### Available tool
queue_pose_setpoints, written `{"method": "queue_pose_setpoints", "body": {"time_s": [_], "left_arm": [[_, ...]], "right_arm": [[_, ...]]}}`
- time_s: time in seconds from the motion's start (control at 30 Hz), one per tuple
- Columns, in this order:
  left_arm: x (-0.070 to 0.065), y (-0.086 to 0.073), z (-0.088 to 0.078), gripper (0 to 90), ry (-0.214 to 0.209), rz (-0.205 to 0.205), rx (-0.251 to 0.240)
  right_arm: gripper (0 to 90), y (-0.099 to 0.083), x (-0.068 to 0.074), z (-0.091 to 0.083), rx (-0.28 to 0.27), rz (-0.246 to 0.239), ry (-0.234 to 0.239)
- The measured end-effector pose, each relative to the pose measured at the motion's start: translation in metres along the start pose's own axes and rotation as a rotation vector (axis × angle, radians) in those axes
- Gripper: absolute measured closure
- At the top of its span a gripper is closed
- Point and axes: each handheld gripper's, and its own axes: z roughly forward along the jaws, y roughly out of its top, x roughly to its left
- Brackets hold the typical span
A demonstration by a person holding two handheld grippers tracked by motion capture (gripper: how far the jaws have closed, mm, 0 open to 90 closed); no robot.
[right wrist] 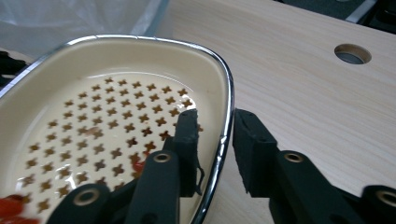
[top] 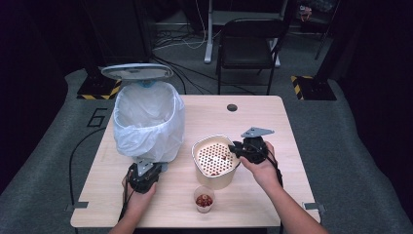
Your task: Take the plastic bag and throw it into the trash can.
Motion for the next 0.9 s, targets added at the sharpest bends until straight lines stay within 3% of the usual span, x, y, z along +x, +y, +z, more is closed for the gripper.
{"method": "queue_pose_setpoints", "body": {"time_s": [0.03,0.07,0.3,0.33,0.37,0.5,0.8,0.83,0.9], "left_arm": [[-0.001,0.0,0.0,72.0,0.0,-0.015,-0.001],[0.0,0.0,0.0,72.0,0.0,0.002,0.0],[0.0,0.0,0.0,72.0,0.0,0.0,0.0],[-0.001,0.0,0.0,72.0,0.0,-0.018,-0.002],[0.0,0.0,0.0,72.0,0.0,0.002,0.001],[0.0,0.0,0.0,72.0,-0.001,0.0,0.0],[0.0,0.0,0.0,72.0,0.0,-0.001,0.0],[-0.001,0.0,0.0,72.0,0.0,-0.017,-0.002],[0.0,0.0,0.0,72.0,0.0,0.0,0.0]], "right_arm": [[67.0,0.0,0.001,-0.005,-0.013,0.006,0.001],[65.0,0.0,0.002,-0.01,-0.024,0.006,0.007],[56.3,0.0,0.011,-0.032,-0.038,-0.012,0.034],[54.0,-0.001,0.012,-0.036,-0.043,-0.014,0.036],[52.3,-0.002,0.013,-0.039,-0.046,-0.013,0.037],[45.9,-0.005,0.015,-0.053,-0.062,-0.007,0.042],[42.8,-0.02,0.011,-0.08,-0.076,0.014,0.031],[42.3,-0.027,0.009,-0.083,-0.074,0.015,0.024],[41.9,-0.033,0.007,-0.084,-0.069,0.022,0.021]]}}
